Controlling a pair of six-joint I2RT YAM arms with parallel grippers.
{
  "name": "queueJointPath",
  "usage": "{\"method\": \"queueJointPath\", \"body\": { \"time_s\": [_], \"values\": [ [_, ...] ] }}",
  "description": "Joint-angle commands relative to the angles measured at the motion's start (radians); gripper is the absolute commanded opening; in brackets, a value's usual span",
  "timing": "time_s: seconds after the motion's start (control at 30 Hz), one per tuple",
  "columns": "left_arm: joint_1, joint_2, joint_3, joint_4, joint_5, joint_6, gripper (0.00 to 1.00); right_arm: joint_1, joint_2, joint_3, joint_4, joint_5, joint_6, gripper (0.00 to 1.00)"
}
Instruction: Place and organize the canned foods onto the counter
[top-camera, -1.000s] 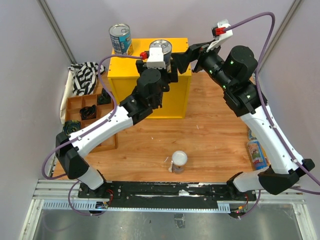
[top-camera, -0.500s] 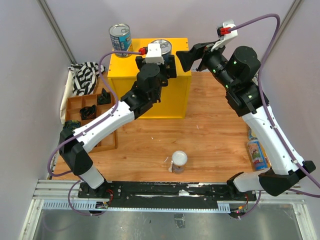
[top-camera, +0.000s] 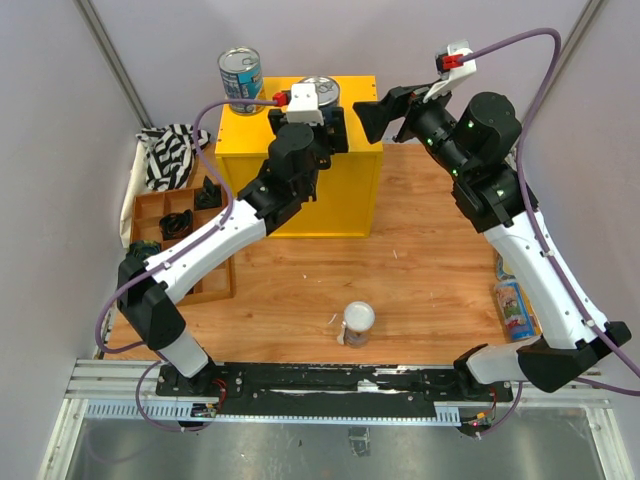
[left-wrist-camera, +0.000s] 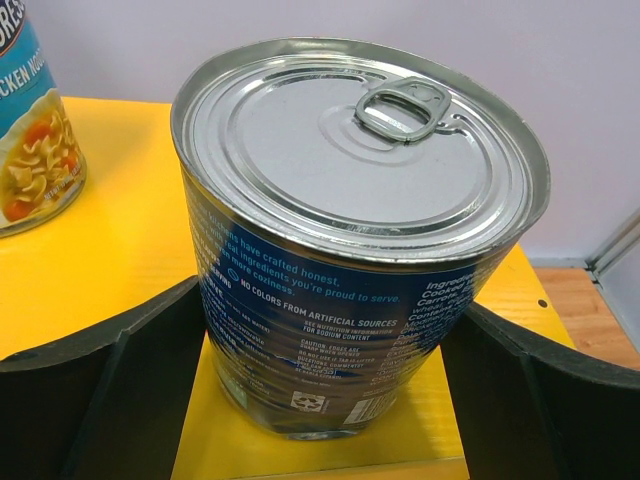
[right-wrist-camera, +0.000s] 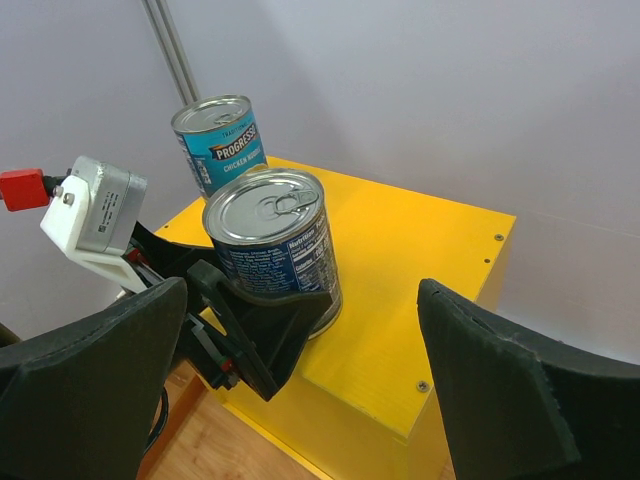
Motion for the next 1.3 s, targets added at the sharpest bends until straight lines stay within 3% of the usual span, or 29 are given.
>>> {"method": "queueJointPath", "body": {
  "time_s": [0.0, 0.57, 1.27],
  "values": [
    [0.016, -0.059, -0.043, 0.051, -0.016, -0.021, 0.90, -0.013, -0.028, -0.002, 0.027, -0.016, 0.014, 0.98],
    [0.088, -0.244, -0.198, 0.029, 0.008, -0.003, 0.89, -0.013, -0.006, 0.011, 0.001, -0.025, 0.034, 0.99],
    [0.232, -0.375, -0.294, 0.000, 0.173, 0.035, 0.89, -0.014, 0.028, -0.002, -0.042, -0.026, 0.018, 0.99]
  ]
}}
